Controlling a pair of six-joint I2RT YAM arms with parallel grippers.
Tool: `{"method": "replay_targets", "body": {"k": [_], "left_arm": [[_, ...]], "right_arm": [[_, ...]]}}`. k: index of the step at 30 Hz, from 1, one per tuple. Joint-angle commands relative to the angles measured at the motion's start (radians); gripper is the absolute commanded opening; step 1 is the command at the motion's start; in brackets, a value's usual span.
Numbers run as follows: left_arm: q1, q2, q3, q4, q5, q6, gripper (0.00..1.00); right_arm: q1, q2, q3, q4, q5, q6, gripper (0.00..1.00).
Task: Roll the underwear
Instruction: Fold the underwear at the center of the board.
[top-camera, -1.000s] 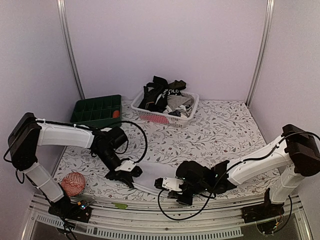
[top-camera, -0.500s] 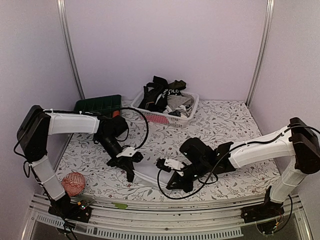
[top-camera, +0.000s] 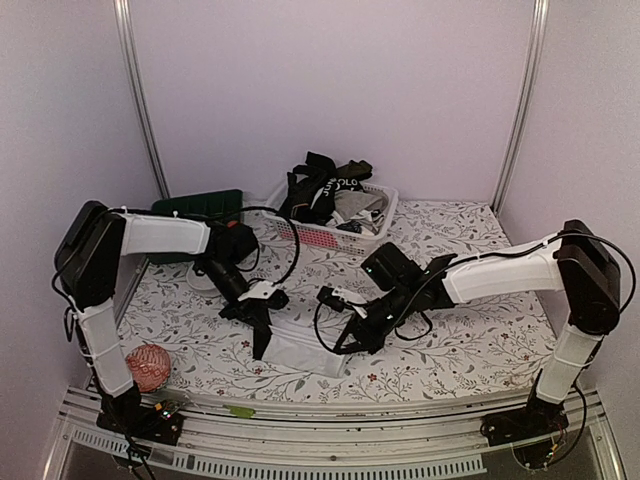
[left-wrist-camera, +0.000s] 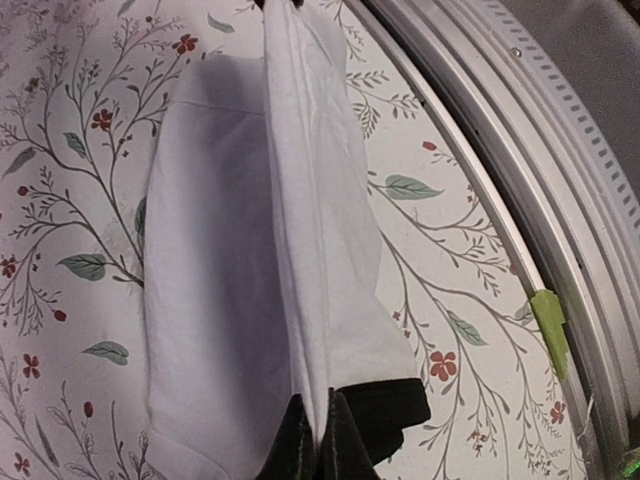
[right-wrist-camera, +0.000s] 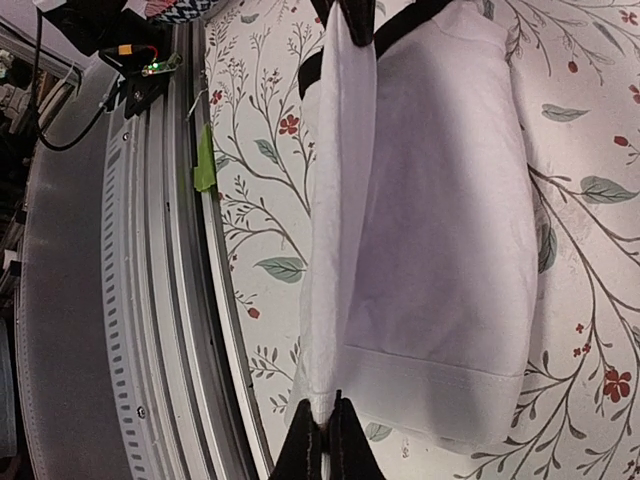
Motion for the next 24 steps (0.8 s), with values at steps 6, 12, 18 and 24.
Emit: {"method": "replay_targets", "body": {"k": [6, 12, 18, 24], "left_arm": [[0.028, 0.083, 0.082, -0.013, -0.051, 0.015, 0.00], [0.049, 0.142, 0.117, 0.002, -0.055, 0.007, 0.00], [0.068, 0.198, 0.171, 0.022, -0.056, -0.039, 0.00], [0.075, 0.186, 0.158, 0.169, -0.112, -0.231, 0.13]], "right_arm": [[-0.065, 0.106, 0.088, -0.100, -0.036, -0.038, 0.00], [-0.106, 0.169, 0.140, -0.119, -0.058, -0.005, 0.00], [-0.113, 0.252, 0.191, -0.150, -0.068, 0.010, 0.00], [-0.114, 0.278, 0.218, -0.194, -0.052, 0.029, 0.00]]}}
